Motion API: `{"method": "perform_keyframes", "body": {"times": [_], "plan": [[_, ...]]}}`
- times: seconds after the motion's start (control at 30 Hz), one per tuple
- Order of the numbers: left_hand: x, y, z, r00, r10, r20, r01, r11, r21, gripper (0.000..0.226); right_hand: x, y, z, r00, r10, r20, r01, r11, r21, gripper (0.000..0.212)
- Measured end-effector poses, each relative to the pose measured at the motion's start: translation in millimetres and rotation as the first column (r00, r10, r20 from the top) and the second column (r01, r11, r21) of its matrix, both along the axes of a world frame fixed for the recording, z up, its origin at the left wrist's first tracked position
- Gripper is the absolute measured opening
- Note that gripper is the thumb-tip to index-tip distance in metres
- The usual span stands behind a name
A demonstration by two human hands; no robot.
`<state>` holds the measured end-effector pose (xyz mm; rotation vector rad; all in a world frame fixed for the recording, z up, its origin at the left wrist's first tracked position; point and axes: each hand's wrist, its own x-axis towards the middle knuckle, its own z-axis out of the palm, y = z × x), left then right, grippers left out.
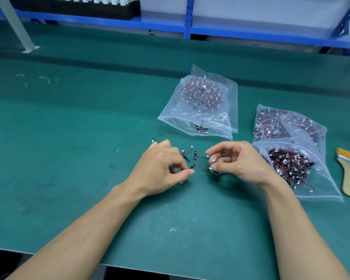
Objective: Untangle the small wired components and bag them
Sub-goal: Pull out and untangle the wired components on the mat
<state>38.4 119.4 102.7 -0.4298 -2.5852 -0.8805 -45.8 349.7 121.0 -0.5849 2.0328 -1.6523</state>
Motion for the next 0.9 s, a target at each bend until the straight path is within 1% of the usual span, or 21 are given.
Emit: {"method": "perform_keyframes", "body": {"times": [0.07, 0.13, 0.27, 0.4, 0.5, 0.6, 0.7, 0.8, 0.9], "plan": [[0.2, 3.9, 0.0, 1.000, -0.010, 0.006, 0.010, 0.999, -0.036, 0.029, -0.2, -1.2, -1.4, 0.999, -0.035, -0.005, 0.035, 0.999, 0.032, 0.024], [0.6, 9.3, 0.9, 1.000, -0.023, 0.006, 0.024, 0.997, -0.075, 0.030, 0.6, -2.9, -2.4, 0.998, -0.054, -0.010, 0.055, 0.996, 0.067, 0.020], [0.1, 18.2, 1.9, 0.998, -0.068, -0.002, 0.067, 0.987, -0.145, 0.028, 0.5, -6.2, -4.4, 0.995, -0.075, -0.061, 0.084, 0.982, 0.168, 0.020], [0.3, 15.3, 1.0, 0.993, -0.117, 0.013, 0.117, 0.982, -0.148, 0.030, 0.2, -3.9, -5.4, 0.996, -0.038, -0.086, 0.057, 0.972, 0.228, 0.021], [1.2, 10.5, 3.1, 0.994, -0.106, -0.019, 0.104, 0.990, -0.100, 0.035, 1.3, -2.3, -4.3, 0.993, 0.023, -0.118, 0.012, 0.958, 0.287, 0.018], [0.6, 4.6, 4.3, 0.996, -0.062, -0.066, 0.060, 0.998, -0.024, 0.037, -0.1, -1.2, -3.6, 0.989, 0.014, -0.149, 0.031, 0.956, 0.292, 0.012], [-0.4, -4.3, 4.9, 0.994, 0.015, -0.108, -0.009, 0.998, 0.060, 0.036, 0.3, -1.2, -1.8, 0.987, -0.021, -0.158, 0.067, 0.955, 0.289, 0.009], [-2.3, -14.0, 6.0, 0.983, 0.109, -0.146, -0.088, 0.986, 0.141, 0.036, 1.6, -2.3, -0.4, 0.983, -0.081, -0.165, 0.123, 0.956, 0.267, 0.014], [-6.0, -27.0, 5.0, 0.970, 0.191, -0.149, -0.160, 0.968, 0.195, 0.036, 1.0, -2.4, 0.3, 0.966, -0.162, -0.201, 0.207, 0.952, 0.227, 0.017]]}}
